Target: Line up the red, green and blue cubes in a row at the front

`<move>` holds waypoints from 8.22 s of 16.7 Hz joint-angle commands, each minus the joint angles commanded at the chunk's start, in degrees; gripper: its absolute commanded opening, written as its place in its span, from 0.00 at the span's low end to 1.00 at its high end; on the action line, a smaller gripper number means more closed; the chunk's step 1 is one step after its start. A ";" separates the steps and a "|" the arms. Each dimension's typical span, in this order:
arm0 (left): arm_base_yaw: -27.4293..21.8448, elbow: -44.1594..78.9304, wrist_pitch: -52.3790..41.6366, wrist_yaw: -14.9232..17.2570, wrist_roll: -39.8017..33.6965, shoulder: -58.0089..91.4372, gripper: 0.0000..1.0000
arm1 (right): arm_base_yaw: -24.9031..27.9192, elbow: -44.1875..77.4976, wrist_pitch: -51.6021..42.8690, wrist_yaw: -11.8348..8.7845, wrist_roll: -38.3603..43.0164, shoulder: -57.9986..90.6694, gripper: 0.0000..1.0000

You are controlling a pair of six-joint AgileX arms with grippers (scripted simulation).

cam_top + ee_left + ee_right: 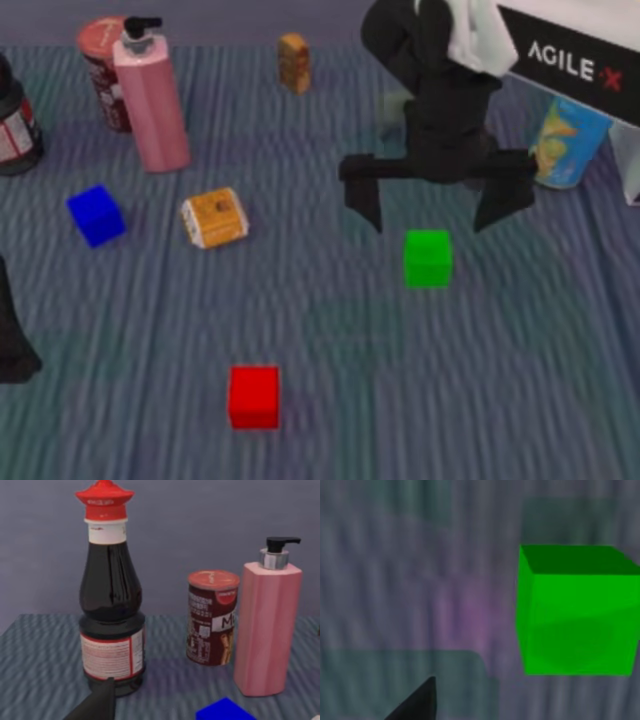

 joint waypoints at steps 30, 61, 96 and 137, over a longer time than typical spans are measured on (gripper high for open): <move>0.00 0.00 0.00 0.00 0.00 0.00 1.00 | -0.20 -11.93 17.06 0.05 -0.14 5.13 0.10; 0.00 0.00 0.00 0.00 0.00 0.00 1.00 | 12.65 -16.94 6.32 0.78 12.19 -11.24 0.00; 0.00 0.00 0.00 0.00 0.00 0.00 1.00 | 21.10 -35.25 22.82 1.16 20.97 -13.54 0.90; -2.47 67.64 -43.67 0.27 30.71 80.36 1.00 | -7.85 -81.96 39.60 7.27 -11.93 -81.51 1.00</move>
